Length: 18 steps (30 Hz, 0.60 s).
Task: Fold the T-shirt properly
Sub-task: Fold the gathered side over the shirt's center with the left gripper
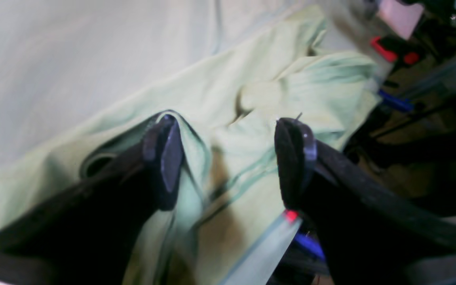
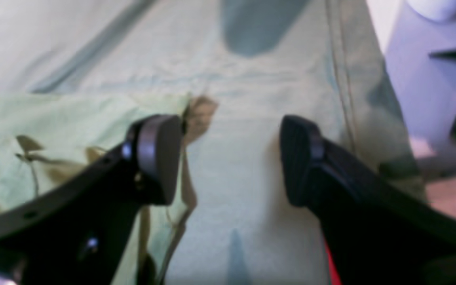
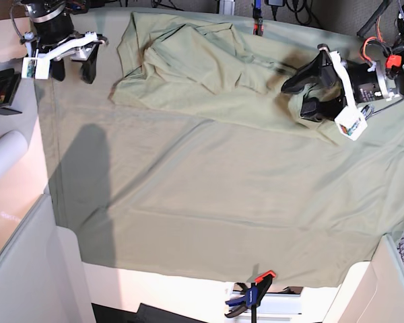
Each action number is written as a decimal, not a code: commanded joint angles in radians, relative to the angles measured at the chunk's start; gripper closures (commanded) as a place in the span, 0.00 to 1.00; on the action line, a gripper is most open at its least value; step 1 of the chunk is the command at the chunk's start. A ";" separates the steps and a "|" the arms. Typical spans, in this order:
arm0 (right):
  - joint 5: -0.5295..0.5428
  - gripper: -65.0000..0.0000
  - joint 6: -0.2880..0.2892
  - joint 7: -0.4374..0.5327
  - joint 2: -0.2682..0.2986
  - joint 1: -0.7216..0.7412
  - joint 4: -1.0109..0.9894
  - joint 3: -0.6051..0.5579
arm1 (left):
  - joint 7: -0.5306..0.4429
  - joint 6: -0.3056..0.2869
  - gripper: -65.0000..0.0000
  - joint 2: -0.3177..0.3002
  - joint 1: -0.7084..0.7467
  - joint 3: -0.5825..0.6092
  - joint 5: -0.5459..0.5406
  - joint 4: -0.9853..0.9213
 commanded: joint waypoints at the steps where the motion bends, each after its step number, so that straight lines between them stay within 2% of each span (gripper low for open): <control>1: 0.021 0.39 0.001 0.013 -0.002 0.000 -0.009 0.004 | -0.017 -0.004 0.40 -0.010 -0.011 -0.008 -0.024 0.036; 4: 0.095 0.33 0.022 0.013 -0.002 0.003 -0.105 -0.009 | -0.017 -0.004 0.40 -0.010 -0.011 -0.012 -0.003 0.088; 12: 0.256 0.33 0.138 0.014 -0.019 0.005 -0.273 -0.021 | -0.009 -0.004 0.40 -0.010 -0.011 -0.066 0.005 0.117; 18: 0.299 0.33 0.161 0.002 -0.062 0.039 -0.279 -0.021 | 0.001 -0.004 0.40 -0.010 -0.008 -0.065 -0.025 0.116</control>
